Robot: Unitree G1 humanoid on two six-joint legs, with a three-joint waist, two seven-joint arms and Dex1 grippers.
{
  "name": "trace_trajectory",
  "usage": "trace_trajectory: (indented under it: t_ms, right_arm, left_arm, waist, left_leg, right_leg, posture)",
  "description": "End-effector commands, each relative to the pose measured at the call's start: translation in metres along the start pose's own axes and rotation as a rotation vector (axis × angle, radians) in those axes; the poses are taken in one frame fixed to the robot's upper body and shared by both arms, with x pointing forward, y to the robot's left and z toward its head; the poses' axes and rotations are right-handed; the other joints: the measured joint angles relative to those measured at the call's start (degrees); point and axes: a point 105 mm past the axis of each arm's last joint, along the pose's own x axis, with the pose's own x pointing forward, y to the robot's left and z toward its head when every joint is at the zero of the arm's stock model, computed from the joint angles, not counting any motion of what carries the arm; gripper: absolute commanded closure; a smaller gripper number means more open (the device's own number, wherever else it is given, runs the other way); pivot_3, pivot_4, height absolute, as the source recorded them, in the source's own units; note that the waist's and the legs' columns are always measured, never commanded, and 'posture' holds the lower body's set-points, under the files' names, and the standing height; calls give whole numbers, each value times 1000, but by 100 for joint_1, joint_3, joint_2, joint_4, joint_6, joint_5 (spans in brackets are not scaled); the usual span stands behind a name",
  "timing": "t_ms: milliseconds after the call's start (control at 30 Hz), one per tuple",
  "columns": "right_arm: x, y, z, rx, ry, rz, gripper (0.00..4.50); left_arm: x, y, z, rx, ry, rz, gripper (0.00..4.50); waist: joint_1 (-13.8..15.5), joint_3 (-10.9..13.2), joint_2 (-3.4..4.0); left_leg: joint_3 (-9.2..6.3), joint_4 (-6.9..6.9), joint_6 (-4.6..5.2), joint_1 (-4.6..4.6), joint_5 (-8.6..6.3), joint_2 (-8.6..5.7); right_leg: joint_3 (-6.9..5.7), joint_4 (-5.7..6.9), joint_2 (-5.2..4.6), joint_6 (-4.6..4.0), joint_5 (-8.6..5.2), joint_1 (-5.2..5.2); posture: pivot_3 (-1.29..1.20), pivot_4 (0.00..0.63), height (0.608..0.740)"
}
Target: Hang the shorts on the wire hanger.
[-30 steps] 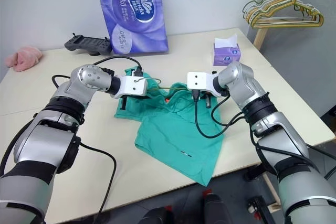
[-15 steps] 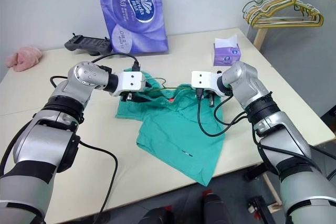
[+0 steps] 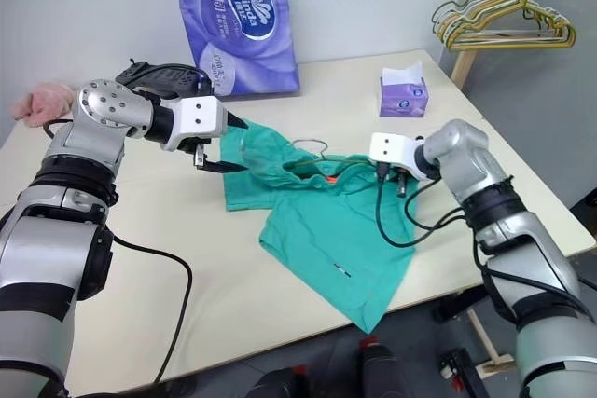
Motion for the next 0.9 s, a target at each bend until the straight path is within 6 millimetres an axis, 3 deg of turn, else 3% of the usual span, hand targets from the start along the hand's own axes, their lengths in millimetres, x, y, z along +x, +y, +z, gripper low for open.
trace_trajectory:
  t_ms: [33,233,367,467,700,900]
  right_arm:
    - [-22,-2,-1,36,-42,-37,4500]
    - [-39,-1,-14,119,-43,-97,4500]
    - [-58,2,-33,226,-34,-145,4500]
    - [-72,8,-49,347,-30,-180,4500]
    - [-100,32,-93,576,39,-289,4500]
    - [-124,46,-112,784,59,-461,4500]
  left_arm:
    - [-10,-3,15,-39,-134,8,68]
    - [-16,-20,35,-264,-354,26,68]
    - [-12,-54,32,-398,-410,31,68]
    - [-15,-65,36,-461,-460,66,68]
    - [-7,-81,32,-548,-459,127,68]
    - [3,-85,48,-574,-528,109,68]
  waist:
    - [0,0,0]
    - [-23,0,0]
    - [-5,-6,11]
    - [38,-5,10]
    - [164,-6,11]
    - [258,-7,13]
  left_leg:
    - [0,-2,0,0,0,0]
    - [1,-1,0,0,0,5]
    - [-1,-3,0,3,0,5]
    - [-7,3,0,0,0,5]
    - [-3,0,2,6,-2,5]
    - [1,6,3,10,-2,5]
  right_leg:
    - [1,-1,0,0,0,0]
    - [7,2,2,0,0,-1]
    - [15,-2,0,0,0,5]
    - [17,-3,0,0,0,9]
    - [19,-9,-2,0,0,18]
    - [23,-3,-2,-1,1,22]
  posture:
    - [-109,115,740]
    - [-123,111,740]
    - [-127,118,740]
    - [-126,124,740]
    - [-143,131,740]
    - [-178,132,740]
